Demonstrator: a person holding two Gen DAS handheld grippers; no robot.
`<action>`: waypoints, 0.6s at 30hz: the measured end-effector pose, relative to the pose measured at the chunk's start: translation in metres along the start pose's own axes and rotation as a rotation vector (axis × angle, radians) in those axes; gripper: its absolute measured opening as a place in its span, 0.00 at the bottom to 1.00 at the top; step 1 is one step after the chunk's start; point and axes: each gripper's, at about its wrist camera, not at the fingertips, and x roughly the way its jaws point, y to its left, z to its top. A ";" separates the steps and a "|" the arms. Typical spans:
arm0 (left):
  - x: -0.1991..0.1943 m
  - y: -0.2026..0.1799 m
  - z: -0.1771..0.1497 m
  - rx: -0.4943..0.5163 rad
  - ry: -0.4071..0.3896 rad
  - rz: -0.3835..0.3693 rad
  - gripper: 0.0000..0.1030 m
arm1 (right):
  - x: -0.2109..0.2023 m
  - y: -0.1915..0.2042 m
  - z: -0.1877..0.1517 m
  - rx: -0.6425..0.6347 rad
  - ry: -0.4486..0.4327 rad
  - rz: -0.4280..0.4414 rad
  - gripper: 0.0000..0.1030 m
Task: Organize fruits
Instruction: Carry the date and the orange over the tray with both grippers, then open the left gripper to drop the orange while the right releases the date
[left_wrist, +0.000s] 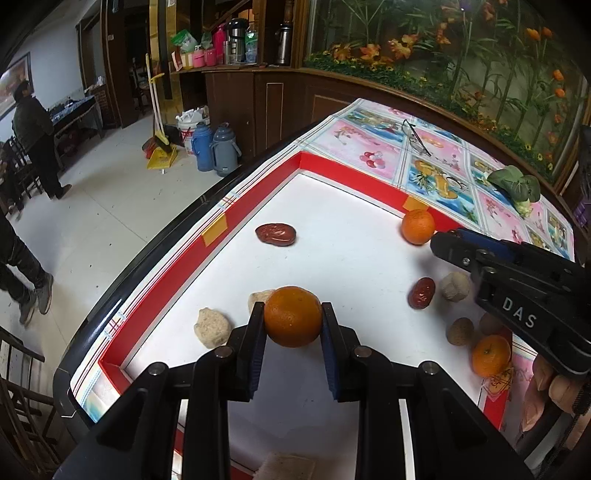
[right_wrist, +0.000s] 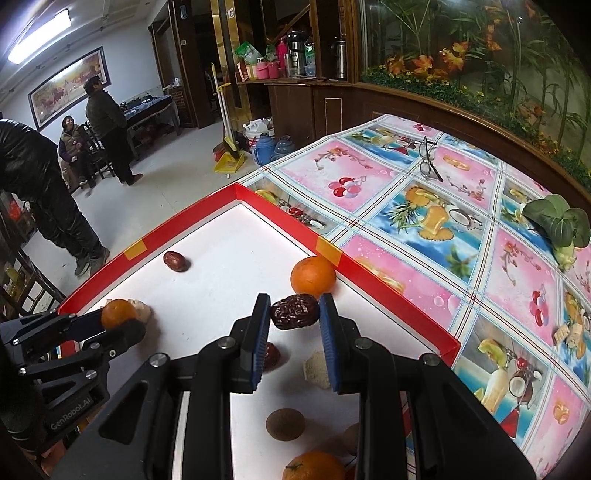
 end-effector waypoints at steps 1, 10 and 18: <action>0.000 -0.002 0.000 0.001 0.000 0.000 0.26 | 0.001 0.000 0.000 0.000 0.002 0.001 0.28; -0.004 -0.005 0.000 0.000 -0.003 0.014 0.26 | 0.002 -0.007 -0.001 0.019 0.006 0.011 0.28; -0.005 -0.002 -0.001 -0.027 0.015 0.006 0.43 | 0.005 -0.009 -0.003 0.021 0.011 0.006 0.28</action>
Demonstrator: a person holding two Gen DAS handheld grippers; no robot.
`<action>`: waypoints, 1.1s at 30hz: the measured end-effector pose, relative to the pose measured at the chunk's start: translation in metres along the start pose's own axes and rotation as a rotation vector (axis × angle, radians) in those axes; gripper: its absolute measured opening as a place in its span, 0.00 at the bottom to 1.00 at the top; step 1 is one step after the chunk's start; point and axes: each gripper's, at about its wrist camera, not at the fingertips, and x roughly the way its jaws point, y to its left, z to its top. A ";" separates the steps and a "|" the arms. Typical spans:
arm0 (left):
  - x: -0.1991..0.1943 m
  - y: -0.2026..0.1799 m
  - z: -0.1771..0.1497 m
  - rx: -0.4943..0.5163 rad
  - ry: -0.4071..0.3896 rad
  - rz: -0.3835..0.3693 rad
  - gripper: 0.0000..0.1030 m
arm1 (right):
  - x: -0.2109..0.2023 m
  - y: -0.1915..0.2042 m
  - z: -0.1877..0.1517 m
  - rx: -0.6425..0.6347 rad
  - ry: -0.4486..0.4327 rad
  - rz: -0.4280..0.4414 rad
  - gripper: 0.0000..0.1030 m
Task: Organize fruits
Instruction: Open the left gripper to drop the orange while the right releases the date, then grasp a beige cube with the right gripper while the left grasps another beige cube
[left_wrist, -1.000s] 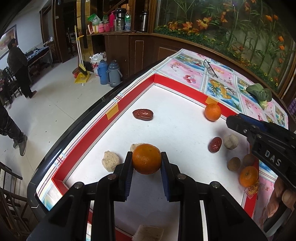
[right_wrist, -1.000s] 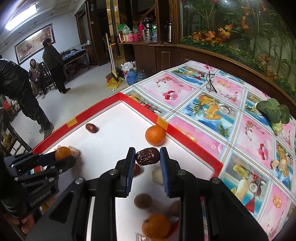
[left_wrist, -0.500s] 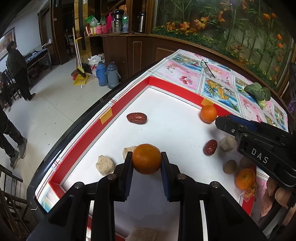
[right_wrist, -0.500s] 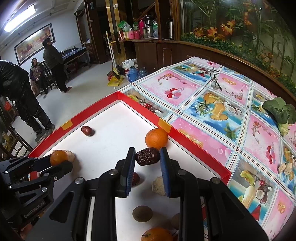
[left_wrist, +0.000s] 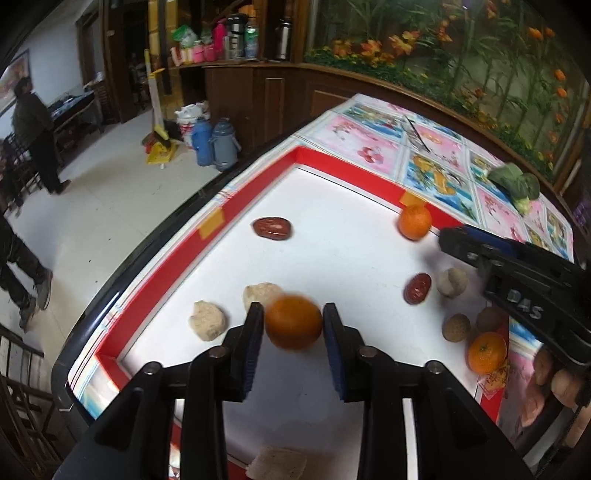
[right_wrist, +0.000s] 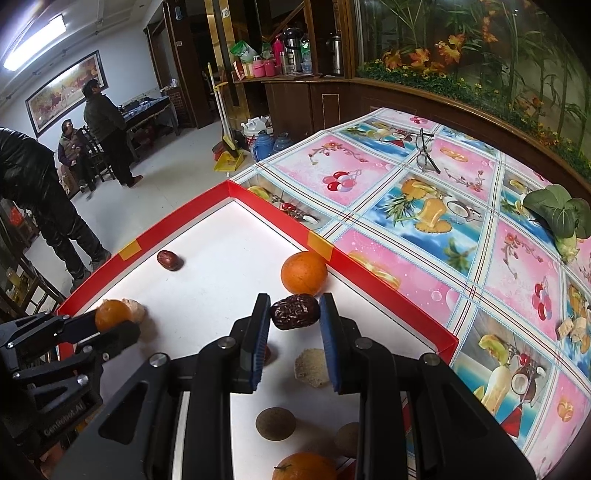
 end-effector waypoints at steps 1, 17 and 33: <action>-0.002 0.002 0.000 -0.017 -0.010 0.015 0.48 | -0.002 -0.001 0.000 0.001 -0.003 -0.002 0.28; -0.025 -0.063 0.007 -0.014 -0.102 -0.093 0.76 | -0.096 -0.154 -0.074 0.264 -0.073 -0.287 0.52; -0.005 -0.216 -0.009 0.282 -0.032 -0.247 0.76 | -0.058 -0.265 -0.065 0.371 -0.004 -0.383 0.41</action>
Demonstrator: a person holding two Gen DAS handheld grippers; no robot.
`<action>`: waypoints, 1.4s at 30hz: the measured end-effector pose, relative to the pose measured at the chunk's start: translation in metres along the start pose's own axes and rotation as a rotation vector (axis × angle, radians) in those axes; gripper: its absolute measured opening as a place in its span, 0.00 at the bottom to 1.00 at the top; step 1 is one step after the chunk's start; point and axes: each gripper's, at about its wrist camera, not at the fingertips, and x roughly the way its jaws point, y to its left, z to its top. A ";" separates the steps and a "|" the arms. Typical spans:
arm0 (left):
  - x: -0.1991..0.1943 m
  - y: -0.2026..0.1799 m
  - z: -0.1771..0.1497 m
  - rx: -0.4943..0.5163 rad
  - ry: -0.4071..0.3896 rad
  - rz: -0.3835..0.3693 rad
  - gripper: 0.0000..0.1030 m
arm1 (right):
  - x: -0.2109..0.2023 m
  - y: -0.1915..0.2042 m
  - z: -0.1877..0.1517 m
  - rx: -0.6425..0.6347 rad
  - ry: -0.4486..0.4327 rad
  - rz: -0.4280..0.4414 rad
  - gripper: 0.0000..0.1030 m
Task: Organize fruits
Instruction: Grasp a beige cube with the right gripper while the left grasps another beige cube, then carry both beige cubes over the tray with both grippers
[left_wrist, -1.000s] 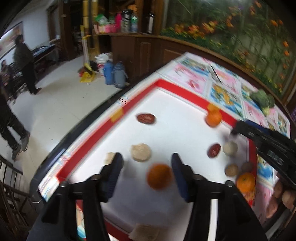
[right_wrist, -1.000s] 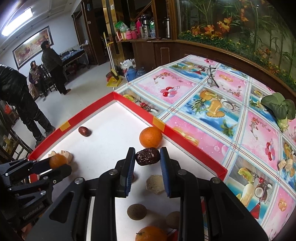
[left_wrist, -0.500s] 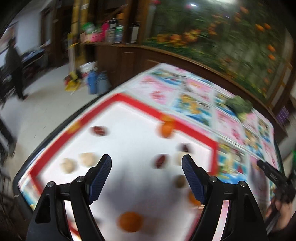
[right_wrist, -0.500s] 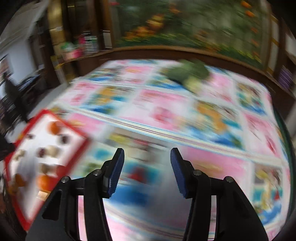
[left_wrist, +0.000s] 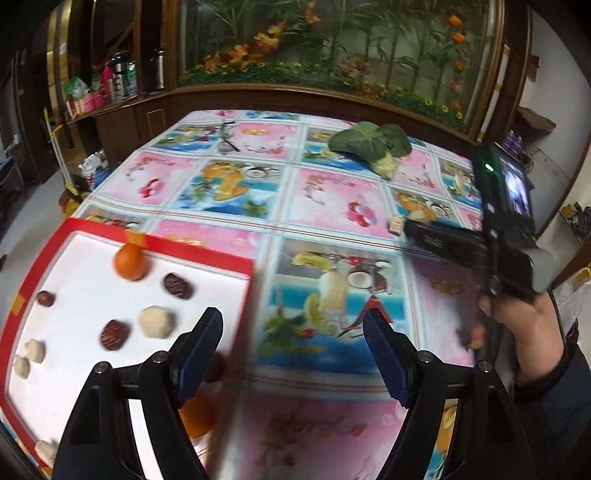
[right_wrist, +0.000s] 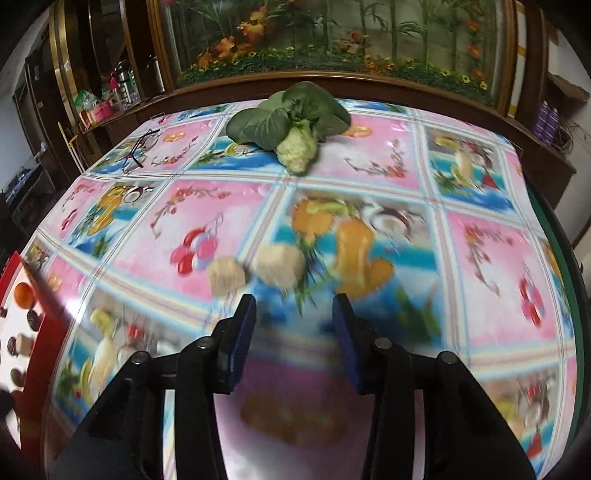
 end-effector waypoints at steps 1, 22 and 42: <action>0.003 -0.003 0.001 0.001 0.004 -0.002 0.76 | 0.005 0.002 0.005 -0.011 -0.001 -0.004 0.40; 0.117 -0.119 0.058 0.190 0.005 -0.006 0.12 | -0.034 -0.102 -0.035 0.229 -0.029 0.026 0.29; 0.034 -0.078 -0.028 0.174 0.045 -0.008 0.11 | -0.045 -0.076 -0.050 0.133 0.000 -0.060 0.29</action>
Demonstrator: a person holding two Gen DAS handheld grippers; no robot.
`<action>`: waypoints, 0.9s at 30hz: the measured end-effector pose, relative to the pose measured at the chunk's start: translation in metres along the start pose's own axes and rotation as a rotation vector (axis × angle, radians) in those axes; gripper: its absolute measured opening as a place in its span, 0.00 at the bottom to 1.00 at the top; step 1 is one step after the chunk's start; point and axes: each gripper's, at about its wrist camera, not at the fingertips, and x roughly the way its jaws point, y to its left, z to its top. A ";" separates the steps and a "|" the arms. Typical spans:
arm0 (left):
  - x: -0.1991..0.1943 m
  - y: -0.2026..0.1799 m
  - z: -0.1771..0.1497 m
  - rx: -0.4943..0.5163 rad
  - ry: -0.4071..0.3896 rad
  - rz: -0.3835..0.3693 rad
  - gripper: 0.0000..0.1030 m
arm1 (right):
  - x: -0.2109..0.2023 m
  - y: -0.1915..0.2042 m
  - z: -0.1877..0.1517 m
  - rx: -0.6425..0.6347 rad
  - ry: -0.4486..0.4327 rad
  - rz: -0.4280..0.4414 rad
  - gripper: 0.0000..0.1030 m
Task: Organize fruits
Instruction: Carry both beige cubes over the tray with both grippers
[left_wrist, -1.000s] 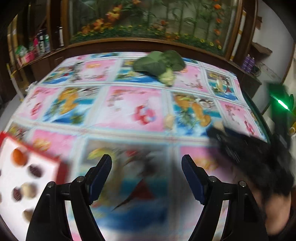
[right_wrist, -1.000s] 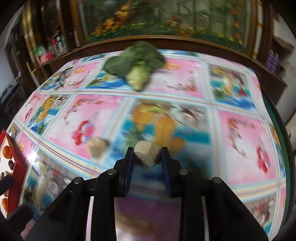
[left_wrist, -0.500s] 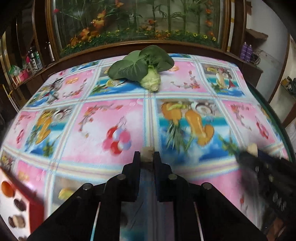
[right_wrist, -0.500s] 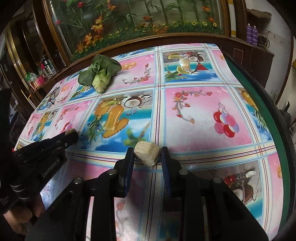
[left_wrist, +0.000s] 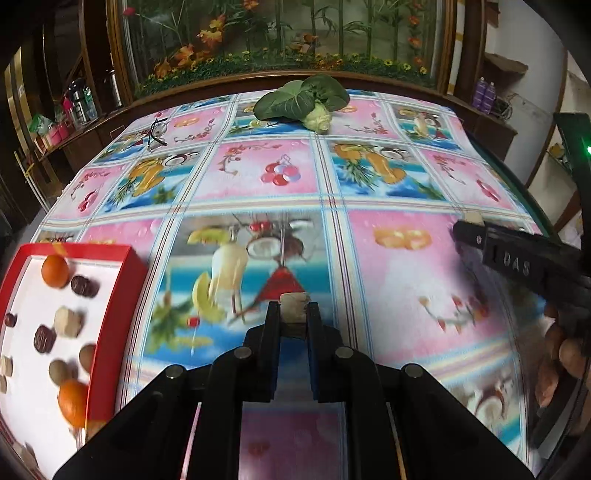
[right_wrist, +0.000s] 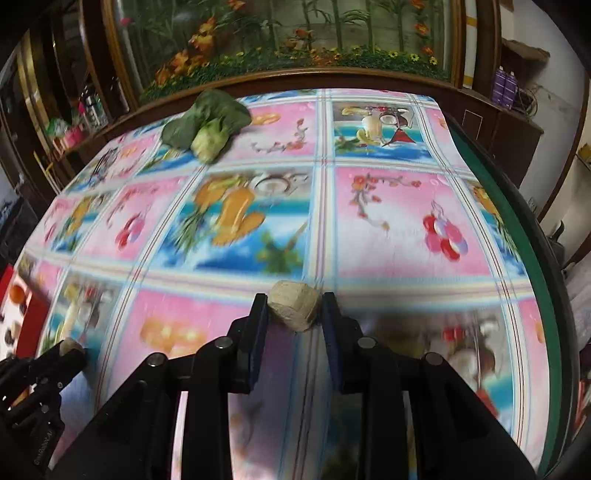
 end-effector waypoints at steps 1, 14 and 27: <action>-0.002 0.000 -0.002 0.000 -0.002 -0.005 0.11 | -0.005 0.002 -0.005 -0.002 0.001 0.000 0.29; -0.029 0.012 -0.028 -0.019 -0.062 -0.062 0.11 | -0.074 0.038 -0.072 -0.024 -0.037 -0.010 0.30; -0.027 0.014 -0.035 -0.018 -0.077 -0.090 0.11 | -0.098 0.061 -0.094 -0.013 -0.091 -0.002 0.30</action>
